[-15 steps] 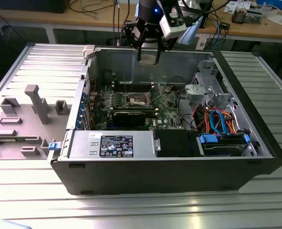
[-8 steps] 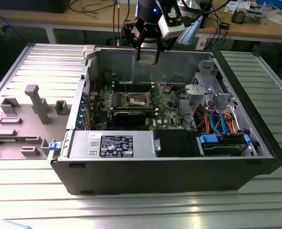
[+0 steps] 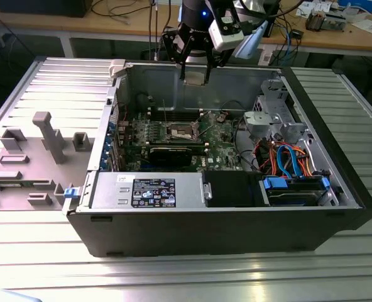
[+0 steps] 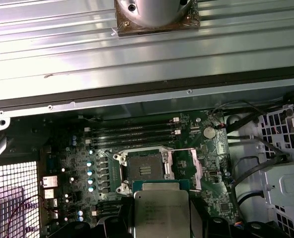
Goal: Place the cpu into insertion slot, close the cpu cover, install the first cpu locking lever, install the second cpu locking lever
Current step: 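Place the cpu into insertion slot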
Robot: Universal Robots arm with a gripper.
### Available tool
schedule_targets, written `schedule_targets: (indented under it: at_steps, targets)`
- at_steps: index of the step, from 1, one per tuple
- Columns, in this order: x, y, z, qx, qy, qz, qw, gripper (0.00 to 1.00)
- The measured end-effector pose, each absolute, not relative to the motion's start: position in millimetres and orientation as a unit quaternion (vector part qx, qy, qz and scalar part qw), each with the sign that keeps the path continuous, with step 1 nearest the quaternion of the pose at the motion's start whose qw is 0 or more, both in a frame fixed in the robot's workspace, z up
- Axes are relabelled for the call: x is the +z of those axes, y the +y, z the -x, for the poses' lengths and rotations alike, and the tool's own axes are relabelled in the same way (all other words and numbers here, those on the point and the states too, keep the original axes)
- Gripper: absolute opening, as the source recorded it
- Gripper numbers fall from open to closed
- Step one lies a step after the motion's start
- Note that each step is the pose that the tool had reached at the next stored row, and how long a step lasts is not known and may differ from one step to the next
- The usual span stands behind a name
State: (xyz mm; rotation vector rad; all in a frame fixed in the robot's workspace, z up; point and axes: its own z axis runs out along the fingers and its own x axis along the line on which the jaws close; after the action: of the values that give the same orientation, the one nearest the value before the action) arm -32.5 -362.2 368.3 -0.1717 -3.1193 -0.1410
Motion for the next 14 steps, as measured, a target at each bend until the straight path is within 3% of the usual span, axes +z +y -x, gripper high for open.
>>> schedule_targets:
  at_steps: [14]
  targets:
    - [368.3, -362.2, 32.5, -0.045, -0.996, 0.081, 0.006, 0.55]
